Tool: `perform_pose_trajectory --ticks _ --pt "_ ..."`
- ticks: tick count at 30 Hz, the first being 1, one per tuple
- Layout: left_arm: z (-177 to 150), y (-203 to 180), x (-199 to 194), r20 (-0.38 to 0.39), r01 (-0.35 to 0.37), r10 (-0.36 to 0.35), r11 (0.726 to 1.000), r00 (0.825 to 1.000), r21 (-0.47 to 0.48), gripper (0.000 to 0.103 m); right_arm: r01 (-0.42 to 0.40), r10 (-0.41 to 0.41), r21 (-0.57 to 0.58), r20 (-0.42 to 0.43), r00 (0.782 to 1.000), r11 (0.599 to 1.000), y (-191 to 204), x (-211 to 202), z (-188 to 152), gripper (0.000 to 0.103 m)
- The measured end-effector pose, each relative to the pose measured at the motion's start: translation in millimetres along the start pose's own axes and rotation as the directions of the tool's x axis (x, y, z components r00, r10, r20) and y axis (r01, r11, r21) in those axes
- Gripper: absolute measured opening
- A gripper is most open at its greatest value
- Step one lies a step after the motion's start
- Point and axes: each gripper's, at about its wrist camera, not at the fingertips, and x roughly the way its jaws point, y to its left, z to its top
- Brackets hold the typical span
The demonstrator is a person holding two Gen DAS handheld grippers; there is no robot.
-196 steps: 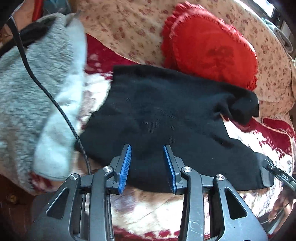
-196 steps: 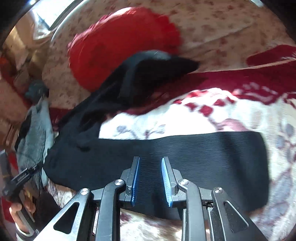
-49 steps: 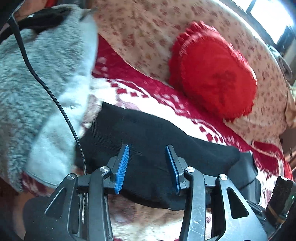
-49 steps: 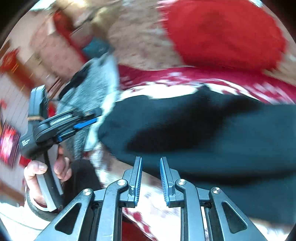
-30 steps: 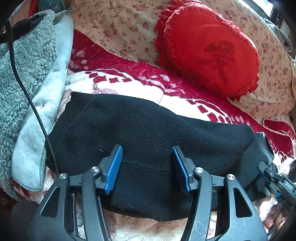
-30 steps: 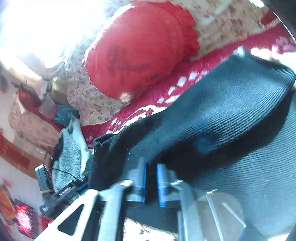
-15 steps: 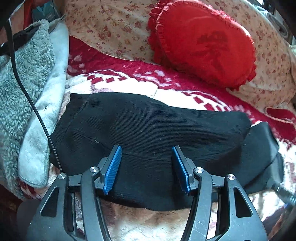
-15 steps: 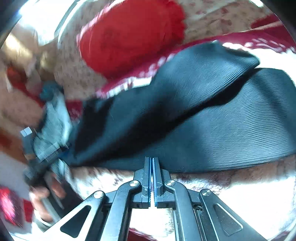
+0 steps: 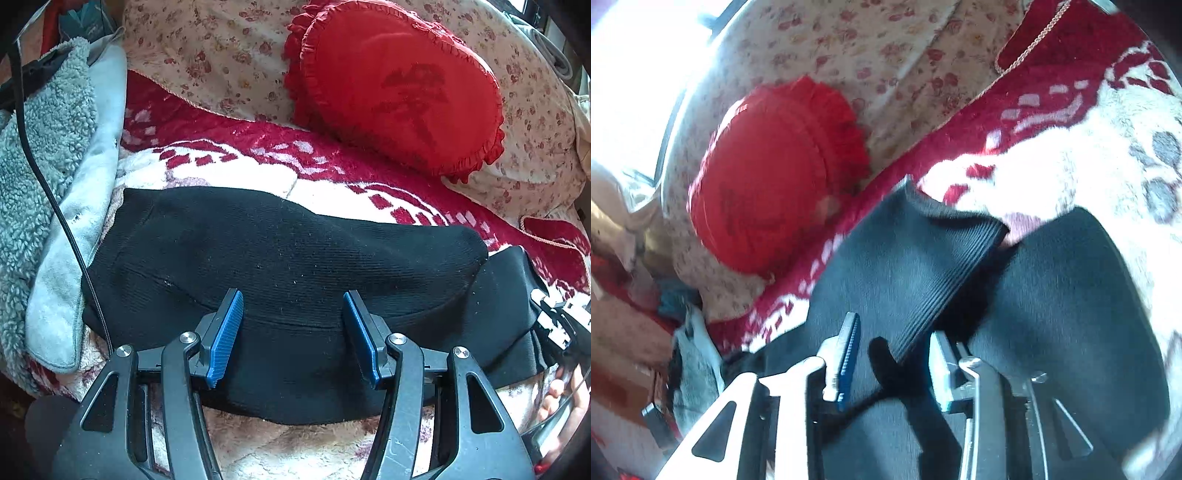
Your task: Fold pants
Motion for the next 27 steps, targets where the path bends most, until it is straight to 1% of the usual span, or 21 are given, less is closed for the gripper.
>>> perform_pose_trajectory --ticks 1,3,5,6,8,10,11,12,14,15,16,18,20,21,24,25,26,27 --pt "1 0 0 -0.002 0.000 0.000 1.000 1.000 -0.001 0.055 0.012 -0.012 -0.011 0.006 1.000 1.000 -1 -1 3 0.004" --pt "2 1 -1 -0.001 0.004 -0.004 1.000 1.000 -0.005 0.055 -0.004 0.005 -0.031 0.037 0.999 1.000 5 -11 2 0.004" --pt "4 2 -4 0.005 0.007 -0.007 1.000 1.000 -0.009 0.055 0.006 0.000 -0.087 0.071 0.997 0.996 10 -30 1 0.004" --pt "4 3 -6 0.008 0.010 -0.010 1.000 1.000 -0.012 0.055 0.027 -0.016 -0.124 0.087 0.996 0.992 19 -43 -2 0.004" --pt "5 5 -9 0.016 0.012 -0.012 1.000 1.000 -0.014 0.055 0.068 -0.053 -0.171 0.091 0.994 0.983 31 -71 -15 0.004" --pt "4 3 -6 0.014 0.007 -0.007 1.000 1.000 -0.011 0.055 0.127 -0.110 -0.199 0.092 0.990 0.972 33 -84 -26 0.004" --pt "3 1 -3 0.005 0.004 -0.004 1.000 1.000 -0.007 0.055 0.157 -0.145 -0.194 0.073 0.987 0.968 26 -85 -32 0.004" --pt "1 -1 2 -0.008 0.003 -0.003 1.000 1.000 0.001 0.055 0.170 -0.168 -0.171 0.026 0.986 0.971 15 -78 -36 0.004" --pt "-2 -6 3 -0.008 -0.019 0.019 0.999 1.000 0.026 0.055 0.190 -0.197 -0.093 -0.070 0.978 0.977 -8 -63 -41 0.004" --pt "-3 -8 2 -0.008 -0.022 0.022 0.999 1.000 0.040 0.055 0.167 -0.170 -0.040 -0.090 0.981 0.985 -17 -62 -42 0.005" --pt "-3 -9 -1 -0.008 -0.012 0.013 0.999 1.000 0.042 0.055 0.152 -0.153 -0.012 -0.070 0.986 0.988 -19 -68 -41 0.008" --pt "-1 -9 -6 0.002 0.005 -0.005 0.999 1.000 0.033 0.055 0.198 -0.199 -0.039 -0.029 0.980 0.979 -13 -81 -38 0.012" --pt "2 -12 -11 0.020 0.009 -0.010 0.999 1.000 0.034 0.055 0.235 -0.235 -0.071 0.012 0.972 0.969 -7 -91 -32 0.012" --pt "4 -14 -12 0.023 0.014 -0.015 0.999 1.000 0.035 0.055 0.245 -0.244 -0.069 0.023 0.970 0.967 -6 -92 -28 0.012" --pt "10 -27 -9 0.018 0.029 -0.030 0.998 0.999 0.051 0.055 0.261 -0.260 -0.081 0.030 0.965 0.962 -8 -84 -19 0.011" --pt "11 -32 -7 0.020 0.033 -0.034 0.998 0.999 0.062 0.055 0.289 -0.286 -0.095 0.043 0.957 0.952 -8 -85 -18 0.009" --pt "12 -37 -6 0.022 0.033 -0.035 0.997 0.999 0.075 0.055 0.331 -0.326 -0.110 0.062 0.943 0.937 -7 -88 -19 0.009" --pt "13 -45 0 0.023 0.025 -0.027 0.995 0.999 0.094 0.055 0.351 -0.345 -0.117 0.065 0.936 0.929 -7 -87 -20 0.009"
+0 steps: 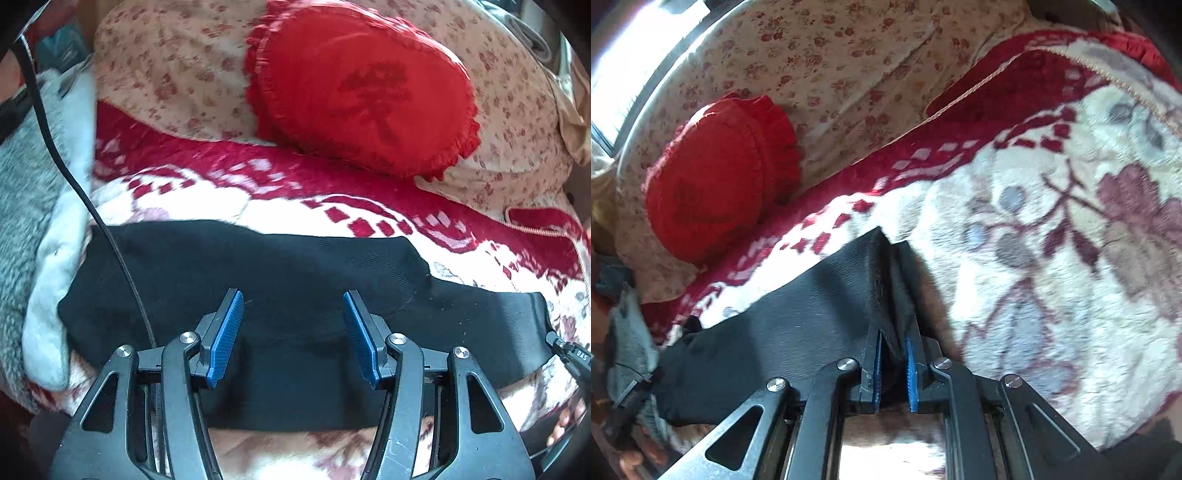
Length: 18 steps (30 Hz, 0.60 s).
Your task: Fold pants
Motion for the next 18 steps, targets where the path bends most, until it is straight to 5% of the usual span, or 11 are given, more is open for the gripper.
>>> perform_pose_trajectory --ticks 4,9,14,18 --pt "8 -19 30 -0.051 -0.026 0.028 0.999 0.998 0.037 0.055 0.037 -0.038 -0.017 -0.070 0.997 0.999 -8 14 -5 0.009" --pt "10 -26 42 -0.037 -0.070 0.073 0.995 0.997 0.067 0.059 0.084 -0.085 -0.051 -0.001 0.996 0.995 2 -19 2 0.010" --pt "12 -20 30 -0.028 -0.064 0.066 0.996 0.997 0.059 0.059 -0.055 0.065 -0.166 0.052 0.997 0.985 51 -45 9 0.010" --pt "11 -5 19 -0.007 -0.092 0.092 0.995 0.996 0.047 0.058 -0.289 0.279 -0.233 -0.075 0.957 0.929 116 -17 1 0.011"
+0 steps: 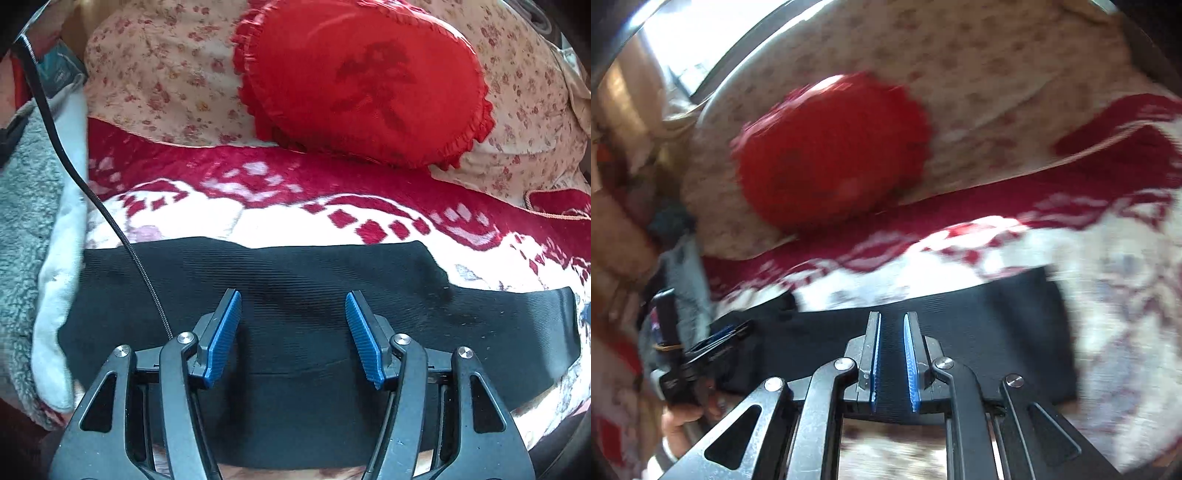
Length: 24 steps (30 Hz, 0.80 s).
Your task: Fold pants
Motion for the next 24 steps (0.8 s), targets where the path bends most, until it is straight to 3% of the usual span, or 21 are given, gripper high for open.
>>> perform_pose_trajectory --ticks 4,7,10,13,16,20,24 --pt "-2 18 -5 0.000 -0.030 0.030 0.999 1.000 -0.013 0.058 -0.106 0.097 -0.082 -0.109 0.989 0.991 55 57 0 0.012" --pt "-5 36 -9 0.004 -0.066 0.066 0.998 0.998 -0.023 0.058 -0.200 0.179 -0.115 -0.167 0.969 0.973 92 91 0 0.012" --pt "-12 58 -14 0.007 -0.094 0.094 0.994 0.996 -0.053 0.058 -0.229 0.192 -0.167 -0.212 0.958 0.959 128 120 -2 0.014" --pt "-19 85 -13 -0.008 -0.109 0.109 0.987 0.994 -0.114 0.059 -0.210 0.157 -0.218 -0.238 0.958 0.953 144 151 -4 0.017" --pt "-24 101 0 -0.034 -0.119 0.115 0.981 0.993 -0.156 0.061 -0.108 0.054 -0.256 -0.207 0.977 0.961 141 178 1 0.016" --pt "-23 96 6 -0.020 -0.120 0.118 0.982 0.993 -0.145 0.069 -0.100 0.054 -0.235 -0.191 0.980 0.967 133 198 11 0.016" --pt "-21 93 0 -0.014 -0.107 0.106 0.982 0.994 -0.155 0.069 -0.093 0.036 -0.264 -0.214 0.976 0.960 140 188 16 0.017"
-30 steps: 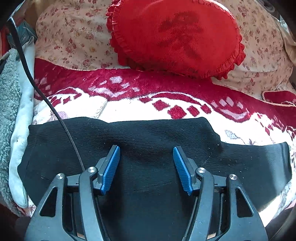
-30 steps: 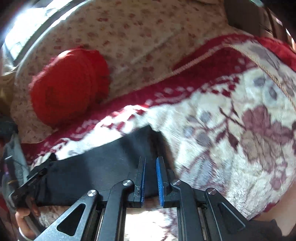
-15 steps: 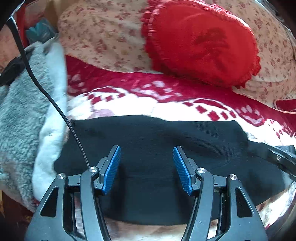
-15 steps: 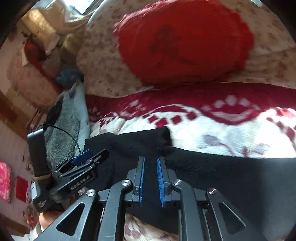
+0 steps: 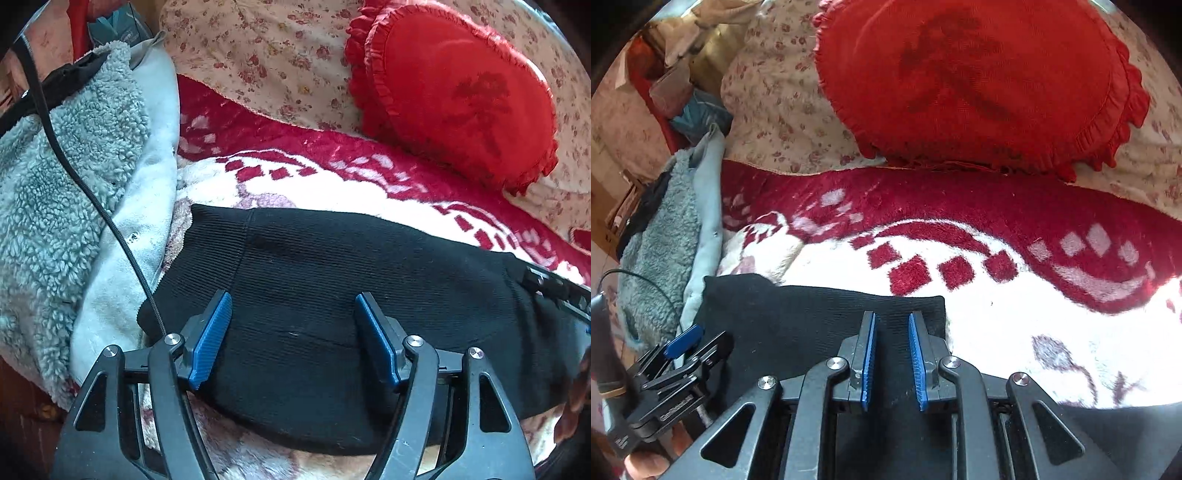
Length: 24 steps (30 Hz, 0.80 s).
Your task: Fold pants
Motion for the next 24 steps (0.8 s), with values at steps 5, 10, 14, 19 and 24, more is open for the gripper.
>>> perform_pose_trajectory --ticks 5,10,14,19,24 --pt "-4 -5 -11 0.003 0.026 -0.026 1.000 1.000 -0.004 0.069 -0.030 0.031 -0.032 0.006 1.000 0.999 12 -38 -25 0.017" --pt "-10 -18 -21 0.016 0.034 -0.034 0.999 0.999 0.020 0.069 -0.015 0.014 -0.070 -0.021 1.000 0.997 24 -51 -62 0.018" --pt "-15 -27 -27 0.021 0.041 -0.042 0.998 0.999 0.037 0.069 0.039 -0.046 -0.099 -0.065 0.997 0.994 25 -42 -86 0.019" --pt "-22 -39 -34 0.020 0.054 -0.055 0.997 0.998 0.060 0.069 0.021 -0.027 -0.085 -0.064 0.998 0.996 20 -57 -97 0.019" --pt "-25 -51 -41 0.026 0.074 -0.076 0.994 0.997 0.079 0.069 0.069 -0.070 -0.048 -0.024 0.997 0.996 -2 -81 -102 0.021"
